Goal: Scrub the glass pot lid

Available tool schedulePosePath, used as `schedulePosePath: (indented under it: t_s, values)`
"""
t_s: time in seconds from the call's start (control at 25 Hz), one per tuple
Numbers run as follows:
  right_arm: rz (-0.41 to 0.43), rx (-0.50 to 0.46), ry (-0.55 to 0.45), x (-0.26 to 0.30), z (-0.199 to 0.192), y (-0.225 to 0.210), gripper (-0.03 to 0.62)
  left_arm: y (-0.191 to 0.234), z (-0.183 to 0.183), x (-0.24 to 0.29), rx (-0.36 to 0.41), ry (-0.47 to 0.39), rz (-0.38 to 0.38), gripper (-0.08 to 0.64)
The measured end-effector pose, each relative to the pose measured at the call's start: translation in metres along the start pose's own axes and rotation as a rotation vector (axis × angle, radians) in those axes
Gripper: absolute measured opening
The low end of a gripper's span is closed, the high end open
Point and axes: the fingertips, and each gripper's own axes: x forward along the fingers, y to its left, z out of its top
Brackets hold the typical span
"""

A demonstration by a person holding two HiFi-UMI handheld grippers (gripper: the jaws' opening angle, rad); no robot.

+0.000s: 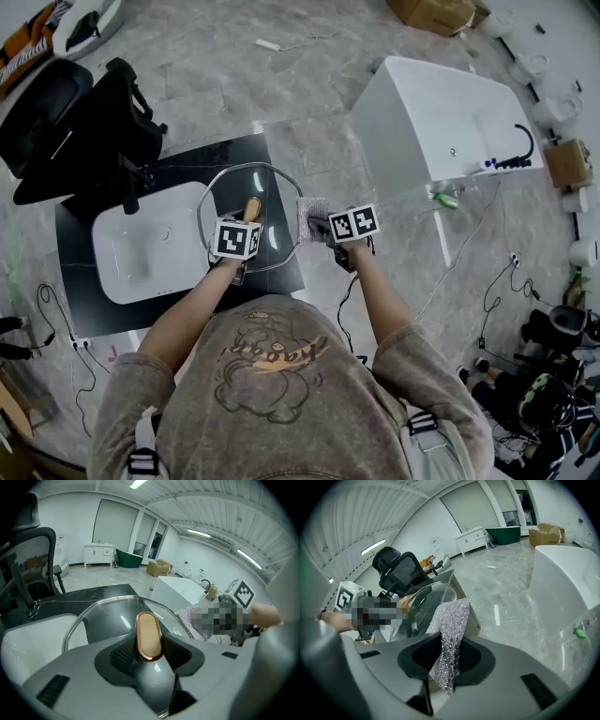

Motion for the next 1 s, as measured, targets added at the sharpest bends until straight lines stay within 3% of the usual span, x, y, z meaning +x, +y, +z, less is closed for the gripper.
schedulePosePath:
  t_s: [0.44,1.0]
  values:
    - [-0.106,-0.092,0.034,0.033,0.091,-0.028,0.1,-0.002,0.0,0.001,0.004,-0.012,-0.002,0.189]
    - [-0.135,-0.403,0.144,0.106,0.172,0.026,0.097,-0.003,0.0,0.001,-0.005,-0.031,-0.01,0.189]
